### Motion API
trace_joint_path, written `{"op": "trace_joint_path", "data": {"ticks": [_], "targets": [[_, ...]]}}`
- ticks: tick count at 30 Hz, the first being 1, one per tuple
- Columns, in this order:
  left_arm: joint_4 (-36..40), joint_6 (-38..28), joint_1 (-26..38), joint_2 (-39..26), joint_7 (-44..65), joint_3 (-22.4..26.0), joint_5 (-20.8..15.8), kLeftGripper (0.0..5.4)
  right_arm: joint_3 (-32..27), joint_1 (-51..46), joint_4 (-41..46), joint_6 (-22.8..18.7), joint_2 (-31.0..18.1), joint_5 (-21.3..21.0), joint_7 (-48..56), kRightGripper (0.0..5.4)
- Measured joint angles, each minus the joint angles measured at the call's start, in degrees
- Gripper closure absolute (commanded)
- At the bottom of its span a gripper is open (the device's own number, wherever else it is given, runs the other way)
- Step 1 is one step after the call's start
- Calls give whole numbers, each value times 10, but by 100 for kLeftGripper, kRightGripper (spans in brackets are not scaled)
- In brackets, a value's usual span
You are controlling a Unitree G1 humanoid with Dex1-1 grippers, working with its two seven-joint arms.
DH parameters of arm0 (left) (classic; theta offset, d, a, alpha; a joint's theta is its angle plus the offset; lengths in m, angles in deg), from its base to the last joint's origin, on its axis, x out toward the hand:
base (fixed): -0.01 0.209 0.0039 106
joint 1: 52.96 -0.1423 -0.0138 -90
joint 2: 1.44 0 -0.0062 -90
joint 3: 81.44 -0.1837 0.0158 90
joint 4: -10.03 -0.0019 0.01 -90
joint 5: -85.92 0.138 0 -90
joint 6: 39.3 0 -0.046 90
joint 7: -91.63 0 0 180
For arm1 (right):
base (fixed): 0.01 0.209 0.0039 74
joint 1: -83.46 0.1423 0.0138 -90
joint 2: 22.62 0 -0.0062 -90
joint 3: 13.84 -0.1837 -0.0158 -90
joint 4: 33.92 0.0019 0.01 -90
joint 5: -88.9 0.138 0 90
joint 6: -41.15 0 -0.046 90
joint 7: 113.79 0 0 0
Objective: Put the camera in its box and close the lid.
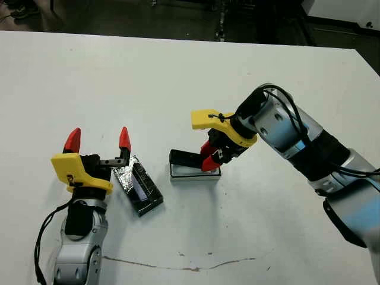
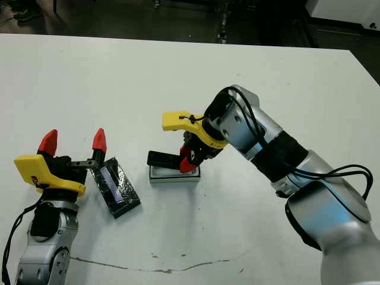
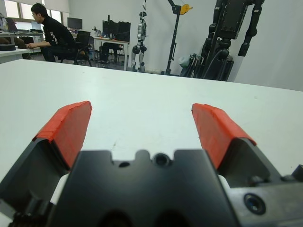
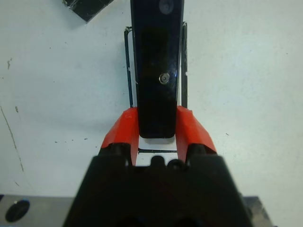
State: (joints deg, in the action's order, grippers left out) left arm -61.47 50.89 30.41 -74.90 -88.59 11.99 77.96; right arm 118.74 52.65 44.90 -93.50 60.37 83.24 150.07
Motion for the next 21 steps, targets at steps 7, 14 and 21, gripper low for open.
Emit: {"op": "trace_joint_path", "data": {"ticks": [7, 14, 21], "targets": [[0, 0, 0, 0, 0, 0, 0, 0, 4, 0, -10, 0, 0, -1, 0, 373], [0, 0, 0, 0, 0, 0, -3, 0, 4, 0, -21, 8, 0, -5, 0, 373], [0, 0, 0, 0, 0, 0, -5, 0, 5, 0, -32, 24, 0, -10, 0, 373]]}}
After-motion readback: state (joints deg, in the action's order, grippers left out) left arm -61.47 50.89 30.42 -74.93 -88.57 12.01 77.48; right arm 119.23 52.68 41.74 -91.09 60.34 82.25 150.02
